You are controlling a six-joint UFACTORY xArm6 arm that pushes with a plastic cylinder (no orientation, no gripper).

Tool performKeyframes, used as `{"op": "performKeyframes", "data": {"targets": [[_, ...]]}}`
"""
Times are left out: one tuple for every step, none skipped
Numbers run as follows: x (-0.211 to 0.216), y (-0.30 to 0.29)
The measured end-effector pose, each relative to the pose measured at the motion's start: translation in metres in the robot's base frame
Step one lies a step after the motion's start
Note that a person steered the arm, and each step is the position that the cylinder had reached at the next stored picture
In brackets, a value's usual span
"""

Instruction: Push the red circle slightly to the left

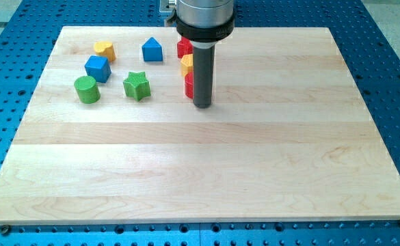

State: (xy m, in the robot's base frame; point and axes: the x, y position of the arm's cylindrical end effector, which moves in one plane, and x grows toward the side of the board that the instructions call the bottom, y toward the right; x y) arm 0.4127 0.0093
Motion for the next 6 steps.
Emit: {"op": "performKeyframes", "data": {"targets": [[-0.006,0.027],[-0.007,0.013],[-0.008,0.012],[-0.014,0.005],[-0.007,0.0],[-0.007,0.033]]}}
